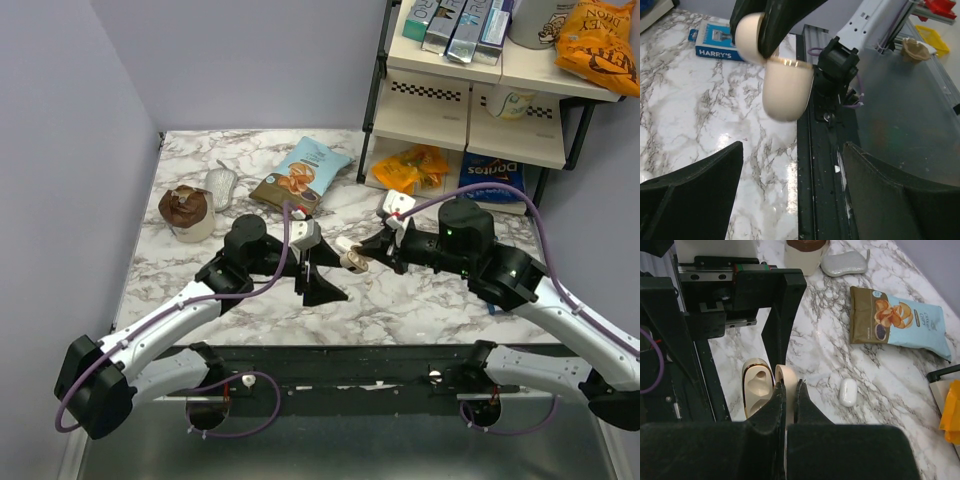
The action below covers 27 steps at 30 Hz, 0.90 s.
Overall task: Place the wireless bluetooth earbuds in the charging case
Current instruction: Adjust the charging case.
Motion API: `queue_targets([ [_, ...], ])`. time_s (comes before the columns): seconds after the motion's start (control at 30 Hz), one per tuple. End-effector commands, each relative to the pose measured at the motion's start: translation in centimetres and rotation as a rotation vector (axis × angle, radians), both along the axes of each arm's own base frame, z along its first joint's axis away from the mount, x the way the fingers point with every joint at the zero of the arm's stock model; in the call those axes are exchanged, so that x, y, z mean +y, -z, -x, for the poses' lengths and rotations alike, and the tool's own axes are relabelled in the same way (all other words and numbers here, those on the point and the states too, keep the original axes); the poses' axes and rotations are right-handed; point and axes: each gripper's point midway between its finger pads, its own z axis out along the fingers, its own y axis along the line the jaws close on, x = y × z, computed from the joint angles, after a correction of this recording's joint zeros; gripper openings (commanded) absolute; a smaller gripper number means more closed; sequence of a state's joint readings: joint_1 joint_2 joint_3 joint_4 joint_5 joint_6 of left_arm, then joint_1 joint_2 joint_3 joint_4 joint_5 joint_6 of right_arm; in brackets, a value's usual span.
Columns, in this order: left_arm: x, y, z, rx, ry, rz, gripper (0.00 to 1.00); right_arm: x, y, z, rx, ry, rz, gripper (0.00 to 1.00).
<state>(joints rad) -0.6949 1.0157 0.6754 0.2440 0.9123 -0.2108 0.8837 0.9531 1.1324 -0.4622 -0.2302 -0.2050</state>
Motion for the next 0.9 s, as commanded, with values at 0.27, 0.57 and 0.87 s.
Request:
queue_targets([
  [0.27,-0.6,-2.9,0.6,-0.053,0.093,0.068,0.83,2.2,1.5,-0.4,-0.004,-0.041,0.067,0.01],
  [0.57,-0.9,-1.9,0.0,-0.039,0.078,0.056,0.65,2.8,1.7,-0.4,0.009,-0.052,0.068,0.01],
  [0.87,-1.0,-1.5,-0.2,-0.032,0.061,0.06,0.6,2.7,1.8,-0.4,0.014,-0.045,0.065,0.01],
])
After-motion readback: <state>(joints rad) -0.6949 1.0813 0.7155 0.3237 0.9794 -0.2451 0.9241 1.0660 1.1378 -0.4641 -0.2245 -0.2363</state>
